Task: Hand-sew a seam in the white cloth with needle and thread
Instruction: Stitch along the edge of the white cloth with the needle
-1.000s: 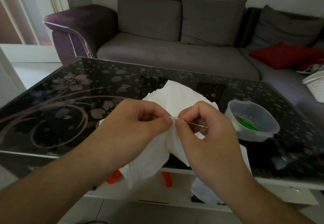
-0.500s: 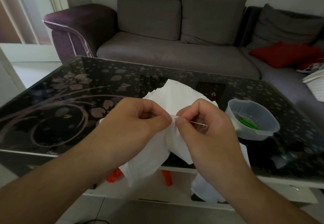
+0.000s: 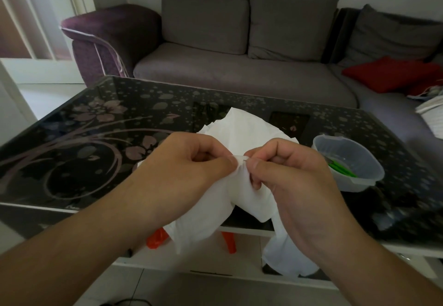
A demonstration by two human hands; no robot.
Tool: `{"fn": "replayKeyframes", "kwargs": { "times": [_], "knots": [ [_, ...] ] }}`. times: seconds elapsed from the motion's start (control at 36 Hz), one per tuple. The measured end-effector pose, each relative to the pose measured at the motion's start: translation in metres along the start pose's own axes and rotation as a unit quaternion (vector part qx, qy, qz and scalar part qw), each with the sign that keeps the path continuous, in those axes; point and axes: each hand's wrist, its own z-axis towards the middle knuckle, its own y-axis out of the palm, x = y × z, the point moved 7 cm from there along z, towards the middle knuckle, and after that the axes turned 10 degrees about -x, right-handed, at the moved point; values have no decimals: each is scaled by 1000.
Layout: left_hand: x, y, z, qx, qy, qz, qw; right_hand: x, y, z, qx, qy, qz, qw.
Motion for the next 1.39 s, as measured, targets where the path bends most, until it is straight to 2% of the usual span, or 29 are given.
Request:
{"fn": "replayKeyframes", "kwargs": {
  "times": [0.33,1.11,1.39],
  "knots": [
    [4,0,-2,-22,23,-16,999,7,-1,5,-48,23,114,992],
    [4,1,-3,-51,25,-57,997,2,-1,13,-118,-4,137,983],
    [3,2,-2,-61,22,-65,996,2,0,13,-139,10,160,977]
  ]
}}
